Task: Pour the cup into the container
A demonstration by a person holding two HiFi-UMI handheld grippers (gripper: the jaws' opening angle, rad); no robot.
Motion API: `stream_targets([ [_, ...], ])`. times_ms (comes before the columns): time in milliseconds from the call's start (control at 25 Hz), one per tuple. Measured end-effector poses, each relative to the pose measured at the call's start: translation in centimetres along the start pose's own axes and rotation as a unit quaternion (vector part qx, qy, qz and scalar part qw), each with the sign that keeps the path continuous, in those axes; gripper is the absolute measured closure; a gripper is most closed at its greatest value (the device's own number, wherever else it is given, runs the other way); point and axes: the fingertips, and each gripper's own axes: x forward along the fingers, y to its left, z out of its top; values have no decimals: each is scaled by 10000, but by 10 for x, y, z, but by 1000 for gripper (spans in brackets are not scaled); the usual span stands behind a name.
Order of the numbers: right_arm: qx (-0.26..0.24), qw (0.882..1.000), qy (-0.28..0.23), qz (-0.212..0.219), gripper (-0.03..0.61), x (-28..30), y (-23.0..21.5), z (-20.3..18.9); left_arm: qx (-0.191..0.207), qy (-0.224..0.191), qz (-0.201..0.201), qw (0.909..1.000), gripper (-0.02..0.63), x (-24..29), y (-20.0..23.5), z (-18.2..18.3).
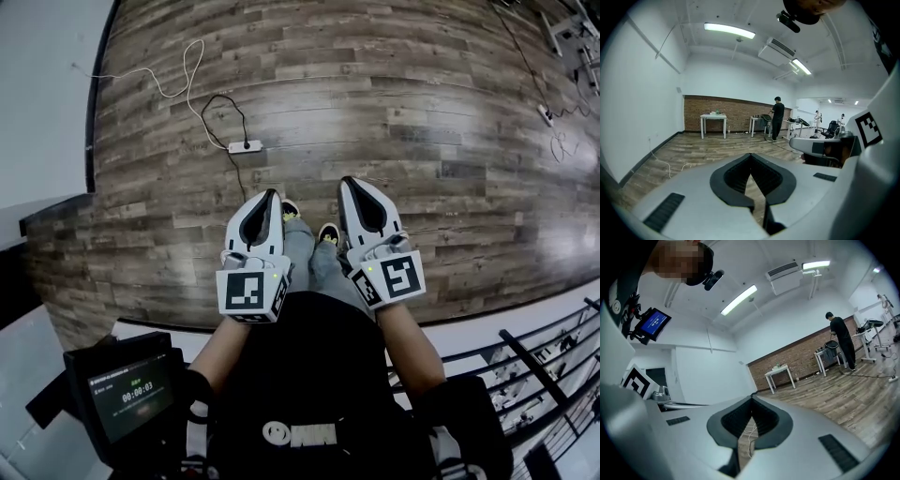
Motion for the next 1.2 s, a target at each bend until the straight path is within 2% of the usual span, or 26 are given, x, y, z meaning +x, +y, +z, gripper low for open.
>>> stream_targets([
  [80, -6, 10000, 89, -36, 575, 22, -1, 0, -19, -27, -81, 10000, 614, 16, 13, 9],
  [280, -144, 9997, 191, 10, 575, 36, 6, -5, -109, -220, -75, 9997, 612, 18, 24, 13],
  [480, -309, 9992, 240, -11, 575, 94, 25, 5, -2, -429, -289, 9987, 614, 43, 63, 32],
  [640, -521, 9977, 365, 245, 575, 139, 48, 4, -163, -546, -91, 9983, 612, 50, 102, 45],
  [880, -681, 9974, 240, 32, 575, 152, 30, 24, -302, -482, -194, 9982, 612, 73, 110, 55],
  [1200, -530, 9984, 175, -55, 575, 177, -21, 40, 14, -536, -314, 9981, 612, 134, 97, 83],
])
